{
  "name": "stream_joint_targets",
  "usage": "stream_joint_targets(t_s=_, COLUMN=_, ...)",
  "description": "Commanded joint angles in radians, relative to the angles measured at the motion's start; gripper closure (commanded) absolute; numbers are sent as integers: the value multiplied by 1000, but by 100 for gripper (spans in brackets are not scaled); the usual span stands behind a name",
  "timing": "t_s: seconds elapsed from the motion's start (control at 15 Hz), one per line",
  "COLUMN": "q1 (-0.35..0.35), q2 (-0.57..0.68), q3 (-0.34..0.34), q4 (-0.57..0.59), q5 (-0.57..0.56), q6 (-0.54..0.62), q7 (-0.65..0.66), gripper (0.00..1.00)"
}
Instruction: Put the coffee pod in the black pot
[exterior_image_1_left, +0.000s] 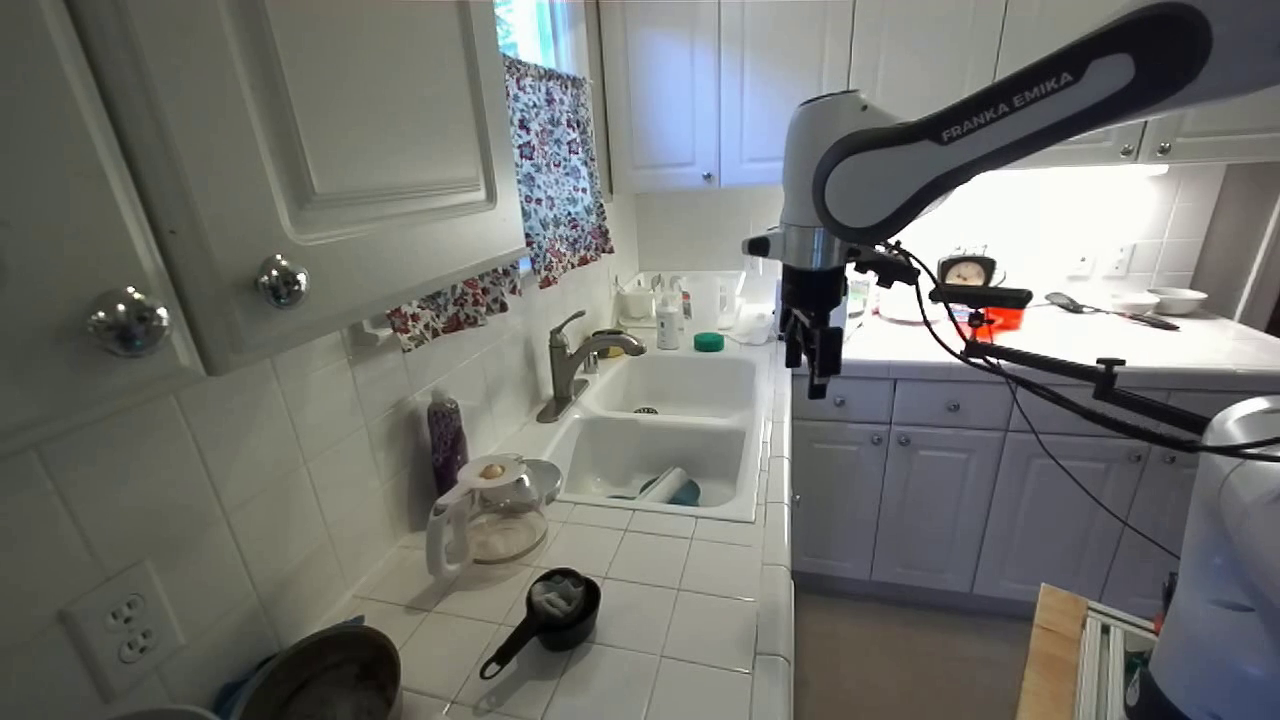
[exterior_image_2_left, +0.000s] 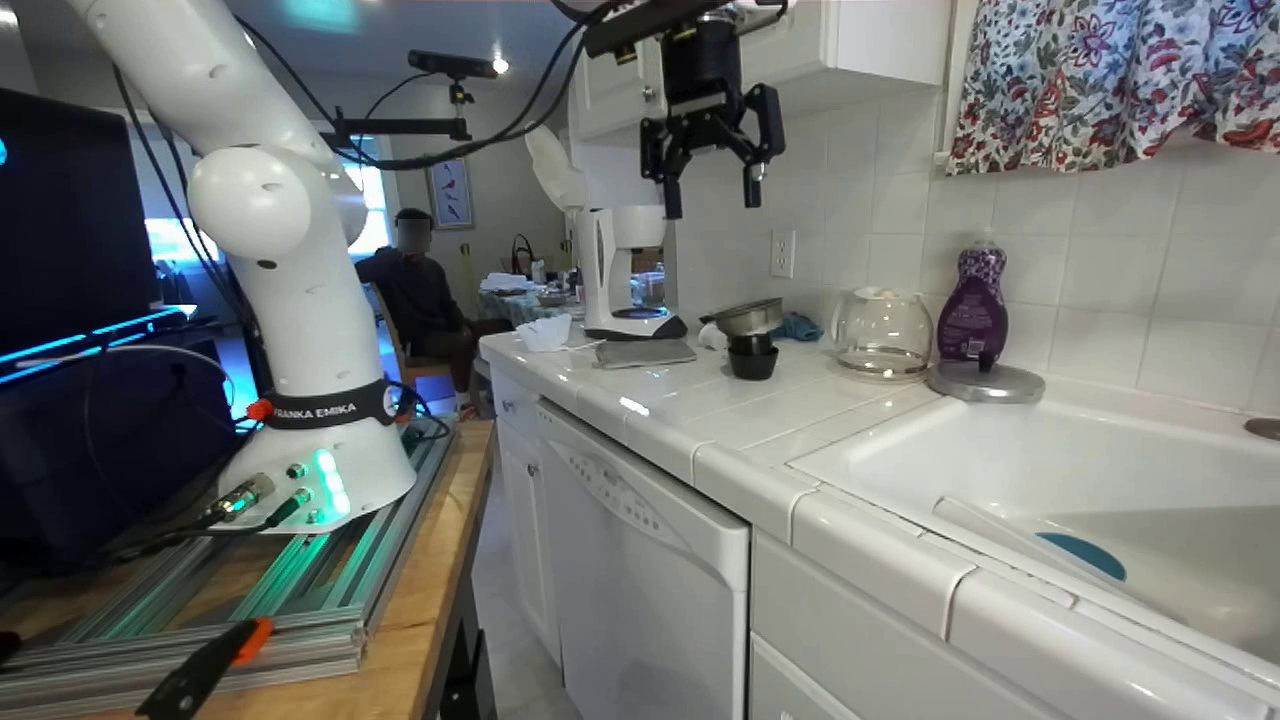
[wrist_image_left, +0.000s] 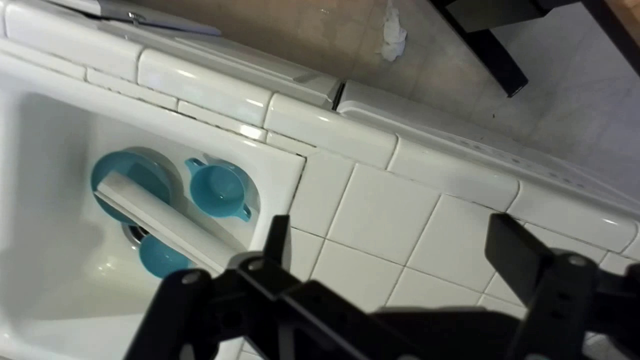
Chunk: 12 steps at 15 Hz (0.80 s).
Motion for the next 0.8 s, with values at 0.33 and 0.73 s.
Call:
stream_joint_targets(t_s=0.33, q1=48, q2=58, q3=138, q4=-41, q5=44, q6=39, q7=-117, gripper=0)
stream_joint_targets(t_s=0.73, q1=51, q2=80, q3=135, q4=-33, q5=46, q6=58, q7=-158, gripper=0)
